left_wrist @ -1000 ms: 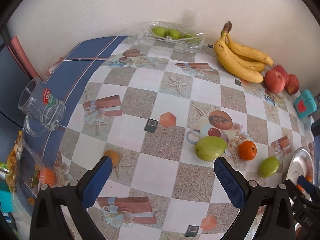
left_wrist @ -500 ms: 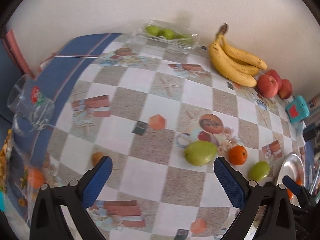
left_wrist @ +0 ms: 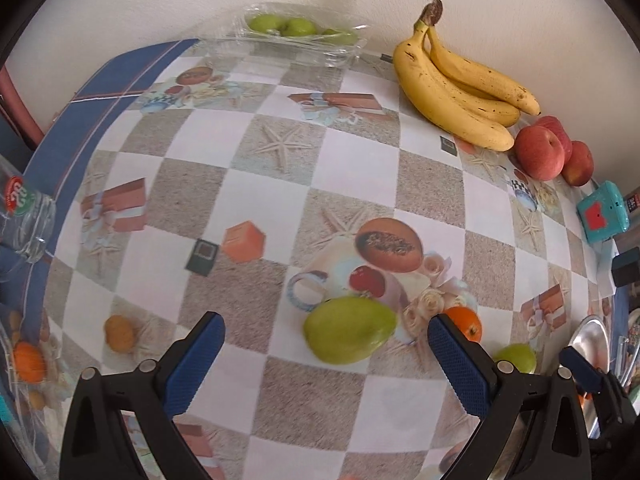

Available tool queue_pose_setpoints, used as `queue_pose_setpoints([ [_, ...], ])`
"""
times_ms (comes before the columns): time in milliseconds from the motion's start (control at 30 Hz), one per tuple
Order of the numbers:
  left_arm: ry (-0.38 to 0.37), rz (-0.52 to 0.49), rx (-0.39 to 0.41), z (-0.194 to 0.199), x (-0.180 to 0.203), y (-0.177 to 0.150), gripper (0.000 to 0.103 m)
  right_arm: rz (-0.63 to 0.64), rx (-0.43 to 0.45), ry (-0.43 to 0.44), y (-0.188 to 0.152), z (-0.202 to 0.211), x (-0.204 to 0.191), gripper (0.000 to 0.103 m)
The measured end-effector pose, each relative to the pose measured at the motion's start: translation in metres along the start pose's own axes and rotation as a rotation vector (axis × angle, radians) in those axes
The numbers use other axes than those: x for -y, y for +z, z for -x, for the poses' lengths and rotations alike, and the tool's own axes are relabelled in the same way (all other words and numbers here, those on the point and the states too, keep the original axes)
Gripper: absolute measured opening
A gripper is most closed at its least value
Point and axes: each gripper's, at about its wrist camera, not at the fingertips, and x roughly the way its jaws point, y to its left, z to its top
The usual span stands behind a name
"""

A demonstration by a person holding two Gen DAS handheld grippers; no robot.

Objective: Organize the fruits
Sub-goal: 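Close the left gripper on a green pear while the right grasps another green pear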

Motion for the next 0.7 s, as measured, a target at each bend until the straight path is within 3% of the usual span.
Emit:
queue_pose_setpoints([
  [233, -0.010, 0.014, -0.029, -0.016, 0.005, -0.003, 0.100, 0.035, -0.033, -0.010, 0.001, -0.017, -0.006, 0.093],
  [533, -0.036, 0.027, -0.045, -0.029, 0.004, -0.007, 0.076, 0.071, -0.059, -0.032, -0.007, -0.034, -0.011, 0.089],
  [633, -0.036, 0.021, -0.035, -0.028, 0.007, -0.006, 0.060, 0.074, -0.061, -0.038, -0.009, -0.035, -0.012, 0.082],
  [700, -0.030, 0.020, -0.033, -0.028, 0.008, -0.006, 0.059, 0.076, -0.061, -0.042, -0.009, -0.036, -0.012, 0.075],
])
